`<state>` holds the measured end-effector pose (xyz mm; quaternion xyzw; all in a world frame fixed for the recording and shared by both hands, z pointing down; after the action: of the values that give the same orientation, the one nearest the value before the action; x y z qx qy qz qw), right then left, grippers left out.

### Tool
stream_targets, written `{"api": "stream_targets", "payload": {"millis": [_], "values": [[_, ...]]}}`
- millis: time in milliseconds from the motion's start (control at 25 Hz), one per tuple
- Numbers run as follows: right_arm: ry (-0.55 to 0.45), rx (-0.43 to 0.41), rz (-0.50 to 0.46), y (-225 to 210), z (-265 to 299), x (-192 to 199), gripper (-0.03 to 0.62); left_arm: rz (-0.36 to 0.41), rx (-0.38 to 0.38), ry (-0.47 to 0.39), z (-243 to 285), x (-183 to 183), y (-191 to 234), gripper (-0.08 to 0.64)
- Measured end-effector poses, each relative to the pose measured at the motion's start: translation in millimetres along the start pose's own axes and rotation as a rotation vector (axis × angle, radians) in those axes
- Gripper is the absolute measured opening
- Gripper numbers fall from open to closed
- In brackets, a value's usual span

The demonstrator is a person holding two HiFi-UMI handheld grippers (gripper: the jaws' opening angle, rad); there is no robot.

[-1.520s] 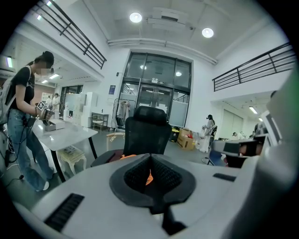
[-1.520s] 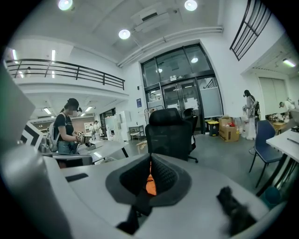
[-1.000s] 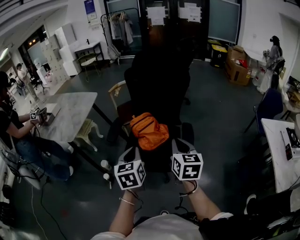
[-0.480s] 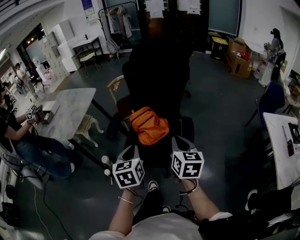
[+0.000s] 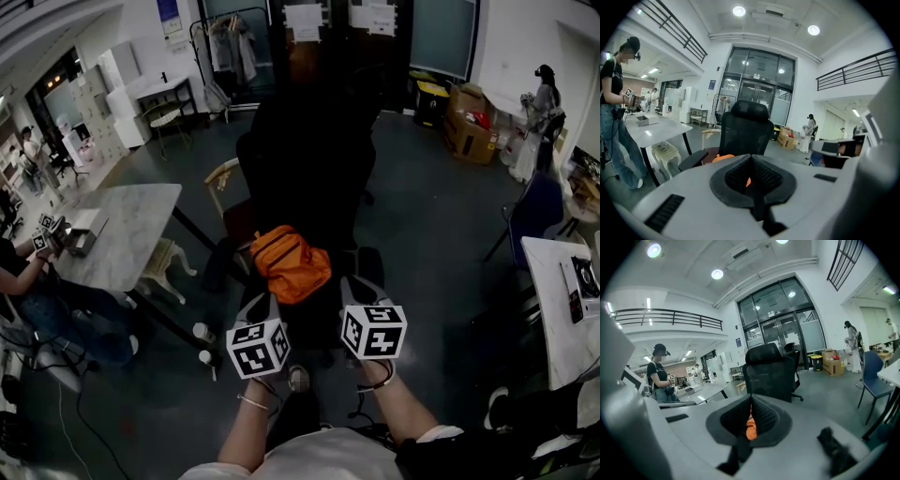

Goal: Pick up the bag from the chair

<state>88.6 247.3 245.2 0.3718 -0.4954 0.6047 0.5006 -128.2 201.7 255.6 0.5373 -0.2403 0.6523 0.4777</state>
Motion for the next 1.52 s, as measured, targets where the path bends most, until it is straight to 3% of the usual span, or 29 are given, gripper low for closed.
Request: {"api": "stream_targets", "payload": {"millis": [400, 880, 1520], "values": [[0.006, -0.026, -0.023, 5, 61, -17, 0.032, -0.010, -0.020, -0.008, 51, -25, 30, 0.017], [0.012, -0.013, -0.049, 6, 146, -48, 0.032, -0.018, -0.005, -0.006, 127, -65, 65, 0.017], [0.030, 0.011, -0.095, 11, 242, -69, 0.032, -0.060, 0.019, -0.005, 216, -91, 114, 0.017]]}}
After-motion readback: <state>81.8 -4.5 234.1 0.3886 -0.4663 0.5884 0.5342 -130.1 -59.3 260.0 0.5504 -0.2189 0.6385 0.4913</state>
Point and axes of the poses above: the fingertips, and each gripper's own axes: z forward along the fingers, y to its left, x out of its underside, the point moved 10 cm from there along -z, backward along the fingers, and after that the axes turned 6 degrees about -y, right-handed, at the moved point
